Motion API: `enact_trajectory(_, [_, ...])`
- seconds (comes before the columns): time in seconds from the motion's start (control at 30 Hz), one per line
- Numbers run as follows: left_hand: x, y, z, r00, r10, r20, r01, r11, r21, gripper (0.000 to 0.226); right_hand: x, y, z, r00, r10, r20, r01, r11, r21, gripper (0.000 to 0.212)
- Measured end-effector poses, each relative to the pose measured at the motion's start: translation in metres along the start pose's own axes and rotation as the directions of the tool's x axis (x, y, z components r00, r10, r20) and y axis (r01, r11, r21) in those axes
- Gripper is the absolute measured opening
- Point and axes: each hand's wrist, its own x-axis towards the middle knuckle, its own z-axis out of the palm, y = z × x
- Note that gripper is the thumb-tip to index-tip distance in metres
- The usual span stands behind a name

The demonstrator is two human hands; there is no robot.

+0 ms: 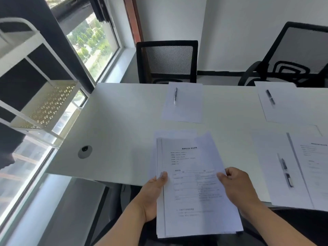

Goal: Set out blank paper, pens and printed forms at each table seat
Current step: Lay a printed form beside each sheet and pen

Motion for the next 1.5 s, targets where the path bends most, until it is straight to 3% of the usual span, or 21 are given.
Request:
enact_trajectory(0.17, [0.013,-0.002,-0.01,0.999,-0.03,-0.016,0.03,1.0,-0.008,0.047,0.008,0.005,0.01,0.999,0.037,0.016,-0.037,0.999,-0.013,0.037])
enact_trajectory(0.33, [0.023,0.0,-0.011,0.999,-0.028,-0.046,0.028,1.0,0.0,0.046,0.017,-0.002,0.01,1.0,0.029,0.0,-0.029,0.999,-0.013,0.019])
enact_trajectory(0.47, [0.025,0.007,-0.014,0.997,-0.01,-0.073,0.012,1.0,0.027,0.045,0.027,-0.002,0.008,1.0,0.013,0.006,-0.013,0.999,-0.052,0.022])
enact_trajectory(0.9, [0.013,0.035,-0.046,0.997,0.02,-0.08,-0.021,1.0,-0.014,0.05,0.061,0.012,0.005,0.985,0.001,-0.174,-0.032,0.984,-0.173,0.022])
enact_trajectory(1.5, [-0.002,0.057,-0.066,0.994,0.063,-0.085,-0.066,0.997,-0.036,0.053,0.079,0.024,0.006,0.968,0.038,-0.247,-0.107,0.955,-0.276,0.024])
